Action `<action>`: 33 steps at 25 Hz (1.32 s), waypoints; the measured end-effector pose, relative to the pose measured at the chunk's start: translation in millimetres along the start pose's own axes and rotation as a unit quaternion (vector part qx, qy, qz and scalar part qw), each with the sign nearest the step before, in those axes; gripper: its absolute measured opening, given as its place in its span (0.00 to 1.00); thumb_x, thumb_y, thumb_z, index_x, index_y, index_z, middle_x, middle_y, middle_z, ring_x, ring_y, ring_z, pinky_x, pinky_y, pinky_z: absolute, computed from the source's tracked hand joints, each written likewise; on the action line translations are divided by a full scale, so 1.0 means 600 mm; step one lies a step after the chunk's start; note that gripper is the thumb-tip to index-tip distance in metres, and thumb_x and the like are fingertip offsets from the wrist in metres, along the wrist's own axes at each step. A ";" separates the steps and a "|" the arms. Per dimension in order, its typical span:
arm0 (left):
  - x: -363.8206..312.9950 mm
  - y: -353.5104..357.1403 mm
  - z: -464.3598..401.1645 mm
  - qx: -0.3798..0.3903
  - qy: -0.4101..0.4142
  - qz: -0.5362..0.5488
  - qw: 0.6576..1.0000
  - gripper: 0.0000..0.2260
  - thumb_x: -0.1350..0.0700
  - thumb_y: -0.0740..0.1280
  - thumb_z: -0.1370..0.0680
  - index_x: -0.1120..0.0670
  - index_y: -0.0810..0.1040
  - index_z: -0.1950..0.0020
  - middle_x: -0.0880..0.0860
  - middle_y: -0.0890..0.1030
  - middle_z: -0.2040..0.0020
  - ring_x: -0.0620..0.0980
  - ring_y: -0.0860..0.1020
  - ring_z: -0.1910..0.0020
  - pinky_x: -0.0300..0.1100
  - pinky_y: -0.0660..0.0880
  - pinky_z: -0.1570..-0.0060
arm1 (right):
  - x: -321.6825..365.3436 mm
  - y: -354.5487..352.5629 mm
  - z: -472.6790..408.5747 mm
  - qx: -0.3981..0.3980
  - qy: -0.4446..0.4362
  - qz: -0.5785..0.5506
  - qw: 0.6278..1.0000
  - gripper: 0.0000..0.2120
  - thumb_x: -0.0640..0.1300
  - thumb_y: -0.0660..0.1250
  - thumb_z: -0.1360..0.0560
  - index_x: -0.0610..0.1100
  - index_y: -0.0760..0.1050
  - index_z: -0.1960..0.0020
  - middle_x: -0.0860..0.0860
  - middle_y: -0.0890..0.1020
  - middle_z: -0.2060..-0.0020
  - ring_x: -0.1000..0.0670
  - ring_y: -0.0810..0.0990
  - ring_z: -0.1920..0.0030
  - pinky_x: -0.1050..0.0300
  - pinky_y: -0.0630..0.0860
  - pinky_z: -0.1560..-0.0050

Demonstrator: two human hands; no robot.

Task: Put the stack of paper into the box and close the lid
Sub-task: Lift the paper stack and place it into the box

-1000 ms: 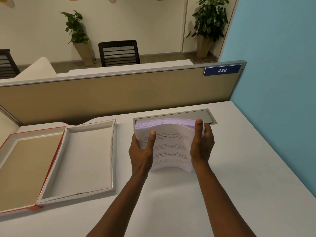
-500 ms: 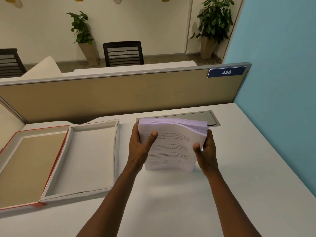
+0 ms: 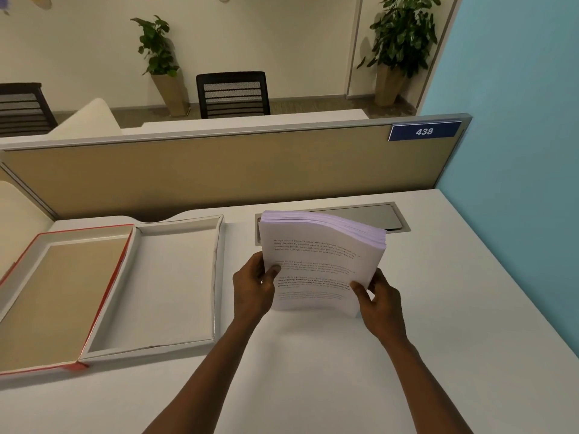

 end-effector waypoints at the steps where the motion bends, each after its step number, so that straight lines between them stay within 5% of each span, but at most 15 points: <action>1: -0.001 -0.004 0.000 -0.009 -0.003 0.002 1.000 0.12 0.62 0.71 0.22 0.53 0.82 0.39 0.48 0.85 0.43 0.51 0.83 0.50 0.59 0.80 0.39 | 0.002 -0.001 -0.005 0.001 -0.001 0.001 1.000 0.12 0.44 0.70 0.23 0.43 0.76 0.41 0.48 0.86 0.50 0.51 0.83 0.56 0.80 0.74 0.60; 7: -0.018 -0.069 0.002 -0.031 0.006 0.027 0.999 0.13 0.63 0.73 0.24 0.54 0.85 0.39 0.48 0.87 0.45 0.52 0.86 0.50 0.55 0.83 0.42 | 0.067 0.002 -0.033 0.055 -0.044 -0.006 0.998 0.12 0.47 0.71 0.24 0.50 0.76 0.42 0.54 0.83 0.51 0.56 0.83 0.58 0.77 0.77 0.61; 11: -0.043 -0.166 -0.004 -0.057 0.022 0.048 0.997 0.15 0.64 0.74 0.25 0.54 0.85 0.39 0.39 0.86 0.51 0.40 0.87 0.56 0.39 0.84 0.50 | 0.161 0.033 -0.043 0.088 -0.083 -0.021 0.992 0.13 0.48 0.72 0.24 0.52 0.77 0.40 0.61 0.82 0.52 0.58 0.84 0.57 0.74 0.78 0.60; 14: -0.070 -0.259 -0.019 -0.064 0.038 0.093 0.993 0.15 0.61 0.74 0.25 0.51 0.86 0.40 0.43 0.88 0.48 0.43 0.87 0.52 0.36 0.83 0.53 | 0.238 0.074 -0.055 0.132 -0.080 -0.087 0.984 0.11 0.47 0.73 0.25 0.60 0.77 0.48 0.67 0.83 0.53 0.60 0.84 0.55 0.71 0.80 0.60; 18: -0.068 -0.374 -0.056 -0.112 -0.030 0.137 0.984 0.08 0.59 0.73 0.23 0.47 0.86 0.49 0.48 0.89 0.52 0.50 0.88 0.57 0.47 0.86 0.56 | 0.306 0.188 -0.075 0.196 0.001 -0.210 0.958 0.10 0.42 0.74 0.26 0.48 0.83 0.46 0.51 0.87 0.51 0.48 0.86 0.50 0.51 0.83 0.50; 21: -0.019 -0.432 -0.088 -0.146 -0.136 0.103 0.974 0.08 0.57 0.71 0.21 0.54 0.85 0.43 0.54 0.88 0.51 0.57 0.88 0.56 0.57 0.85 0.52 | 0.332 0.296 -0.081 0.248 0.081 -0.224 0.939 0.09 0.40 0.73 0.26 0.41 0.83 0.47 0.45 0.88 0.51 0.45 0.88 0.53 0.48 0.84 0.54; 25: 0.050 -0.470 -0.124 -0.095 -0.199 0.077 0.972 0.07 0.55 0.66 0.18 0.56 0.81 0.46 0.56 0.87 0.50 0.56 0.87 0.59 0.49 0.84 0.62 | 0.331 0.425 -0.079 0.293 0.198 -0.207 0.912 0.03 0.37 0.72 0.25 0.41 0.82 0.52 0.43 0.87 0.49 0.47 0.88 0.59 0.55 0.83 0.63; 28: 0.105 -0.479 -0.150 -0.040 -0.219 0.066 0.973 0.09 0.53 0.64 0.17 0.57 0.80 0.45 0.57 0.85 0.46 0.56 0.85 0.55 0.49 0.81 0.60 | 0.313 0.498 -0.075 0.281 0.275 -0.178 0.902 0.10 0.38 0.71 0.25 0.37 0.79 0.44 0.42 0.86 0.47 0.42 0.87 0.54 0.49 0.84 0.53; 33: 0.196 -0.470 -0.181 0.036 -0.238 0.059 0.969 0.14 0.49 0.62 0.16 0.55 0.78 0.37 0.56 0.83 0.39 0.57 0.84 0.49 0.51 0.79 0.54 | 0.271 0.578 -0.061 0.227 0.326 -0.101 0.912 0.12 0.42 0.72 0.25 0.37 0.78 0.44 0.41 0.84 0.46 0.39 0.85 0.52 0.41 0.82 0.44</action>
Point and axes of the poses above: each hand's wrist, its own z-axis away from the middle knuckle, its own y-axis out of the palm, x = y × z, the point moved 6 cm from there along -z, towards the middle knuckle
